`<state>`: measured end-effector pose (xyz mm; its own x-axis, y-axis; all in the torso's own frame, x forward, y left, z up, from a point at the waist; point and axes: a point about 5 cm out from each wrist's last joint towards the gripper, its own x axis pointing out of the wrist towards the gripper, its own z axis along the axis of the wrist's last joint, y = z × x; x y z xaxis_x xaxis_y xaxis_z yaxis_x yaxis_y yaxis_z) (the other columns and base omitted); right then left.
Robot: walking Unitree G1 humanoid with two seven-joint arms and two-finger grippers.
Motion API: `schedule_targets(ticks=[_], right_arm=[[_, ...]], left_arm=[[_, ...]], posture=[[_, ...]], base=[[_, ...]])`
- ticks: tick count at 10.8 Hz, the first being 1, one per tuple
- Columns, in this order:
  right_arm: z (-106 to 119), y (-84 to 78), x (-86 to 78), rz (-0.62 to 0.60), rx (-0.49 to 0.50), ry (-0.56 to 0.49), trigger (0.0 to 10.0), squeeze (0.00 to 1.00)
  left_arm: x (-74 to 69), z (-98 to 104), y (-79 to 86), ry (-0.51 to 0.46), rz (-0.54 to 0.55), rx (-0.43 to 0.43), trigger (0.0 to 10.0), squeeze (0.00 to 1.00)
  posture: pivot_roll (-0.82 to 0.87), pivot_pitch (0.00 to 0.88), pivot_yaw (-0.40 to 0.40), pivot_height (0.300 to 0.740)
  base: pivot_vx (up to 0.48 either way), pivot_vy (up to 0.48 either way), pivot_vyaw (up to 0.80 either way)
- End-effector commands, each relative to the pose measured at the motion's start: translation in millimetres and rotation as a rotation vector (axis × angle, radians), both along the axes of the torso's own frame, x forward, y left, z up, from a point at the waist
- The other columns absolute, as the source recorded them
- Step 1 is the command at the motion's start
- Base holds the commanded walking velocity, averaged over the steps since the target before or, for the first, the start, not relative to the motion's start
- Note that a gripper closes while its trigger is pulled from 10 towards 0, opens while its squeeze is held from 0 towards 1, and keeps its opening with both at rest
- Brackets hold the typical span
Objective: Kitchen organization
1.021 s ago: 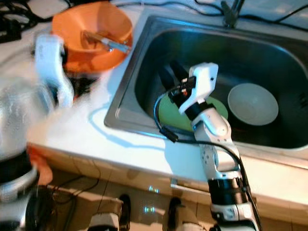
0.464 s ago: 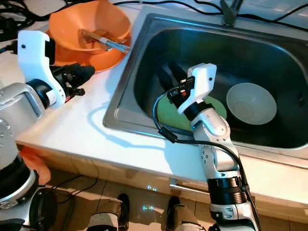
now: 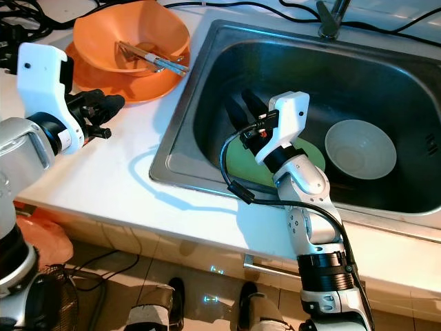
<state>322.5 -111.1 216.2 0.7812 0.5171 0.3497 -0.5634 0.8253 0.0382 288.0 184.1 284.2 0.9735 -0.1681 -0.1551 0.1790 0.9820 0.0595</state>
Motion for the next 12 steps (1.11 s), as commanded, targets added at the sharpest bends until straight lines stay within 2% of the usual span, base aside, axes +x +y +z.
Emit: schedule_targets(ticks=[1, 4, 7, 10, 12], right_arm=[[-7.6, -2.0, 1.1, 0.003, -0.001, 0.025, 10.0, 0.00], [-7.3, -4.0, 0.7, -0.004, -0.008, 0.021, 10.0, 0.00], [-6.8, -5.0, -0.4, -0.008, -0.009, 0.020, 10.0, 0.00], [-6.9, -6.3, -1.3, -0.009, -0.010, 0.020, 10.0, 0.00], [-7.2, -6.6, -1.7, -0.007, -0.012, 0.022, 10.0, 0.00]], left_arm=[[2.9, -7.2, 3.6, 0.019, 0.004, 0.018, 10.0, 0.00], [18.9, -10.1, 9.1, -0.016, 0.013, 0.057, 10.0, 0.00], [35.3, -14.7, 14.4, -0.044, 0.032, 0.057, 10.0, 0.00], [38.3, -5.9, 12.4, -0.078, 0.022, 0.057, 10.0, 0.00], [31.3, 9.1, 14.5, -0.087, 0.029, 0.051, 10.0, 0.00]], posture=[[0.30, 0.260, -0.017, 0.740], [0.28, 0.257, -0.018, 0.740], [0.26, 0.255, -0.021, 0.740], [0.26, 0.258, -0.021, 0.740], [0.26, 0.262, -0.023, 0.740]], base=[[0.000, 0.000, 0.00], [0.000, 0.000, 0.00], [0.000, 0.000, 0.00], [0.000, 0.000, 0.00], [0.000, 0.000, 0.00]])
